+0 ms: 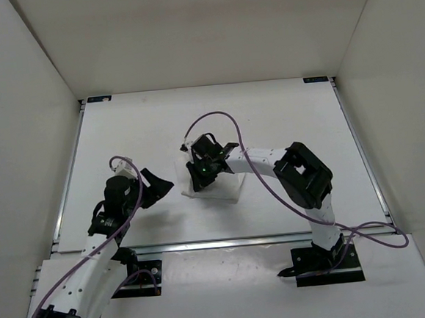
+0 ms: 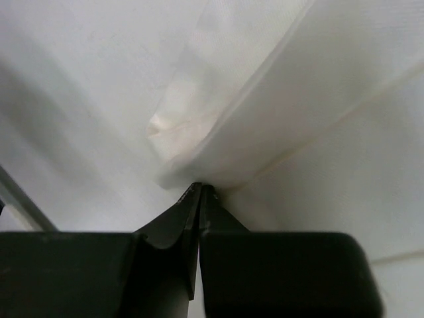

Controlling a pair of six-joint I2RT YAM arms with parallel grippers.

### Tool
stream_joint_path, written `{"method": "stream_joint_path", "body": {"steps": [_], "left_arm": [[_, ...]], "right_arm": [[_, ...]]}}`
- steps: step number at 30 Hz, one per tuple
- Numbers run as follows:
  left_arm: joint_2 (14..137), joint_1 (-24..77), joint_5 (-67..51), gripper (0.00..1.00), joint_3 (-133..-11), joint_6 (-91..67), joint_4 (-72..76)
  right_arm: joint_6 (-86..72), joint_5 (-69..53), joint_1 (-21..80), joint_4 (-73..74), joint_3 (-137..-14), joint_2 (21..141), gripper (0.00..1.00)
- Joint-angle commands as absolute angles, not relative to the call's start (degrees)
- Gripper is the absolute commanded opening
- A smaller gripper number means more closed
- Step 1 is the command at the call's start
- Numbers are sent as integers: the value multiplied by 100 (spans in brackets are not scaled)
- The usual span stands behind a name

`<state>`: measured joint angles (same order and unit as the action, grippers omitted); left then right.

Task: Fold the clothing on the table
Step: Fold the skirt

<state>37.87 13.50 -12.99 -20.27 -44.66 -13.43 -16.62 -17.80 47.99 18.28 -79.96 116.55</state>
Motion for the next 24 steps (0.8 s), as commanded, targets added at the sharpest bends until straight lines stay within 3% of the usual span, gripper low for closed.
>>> {"method": "stream_joint_path", "body": {"steps": [1,2,3,6,8,10,15,19,22,23,24], "left_arm": [[3911,1257,-1555,84,-2601,-3965,-1590],[3998,1222,-1556,86,-2802,-3842,-1721],[4069,1178,-1599,98,-2978,-3771,-1897],[4472,1081,-1993,99,-3505,-3288,-2187],[4849,1046,-2284,98,-3805,-2964,-2512],[5359,1203,-2442,99,-4129,-2647,-2828],[5582,1512,-1741,99,-4324,-2321,-3129],[5274,1275,-1872,99,-4192,-2216,-3102],[5492,1379,-1486,99,-4350,-1996,-3558],[5650,1415,-1355,99,-4438,-1943,-3742],[5695,1398,-1153,98,-4447,-1864,-3849]], "right_arm": [[-1002,-1818,4755,1995,-7928,10586,0],[-950,-1959,4703,1926,-7867,10382,0],[-949,-2082,4659,1977,-7762,9962,0],[-941,-2276,4317,2240,-7385,9012,1],[-949,-2120,4131,2417,-7076,8318,12],[-1001,-1752,3877,2566,-6576,7852,0],[-1019,-1107,3534,2145,-5459,6620,0],[-993,-1099,3428,2048,-5177,6521,7],[-940,-1204,3419,2118,-5308,6767,4],[-914,-1152,3480,2118,-5396,6881,5],[-958,-1056,3541,2075,-5431,6969,16]]}}
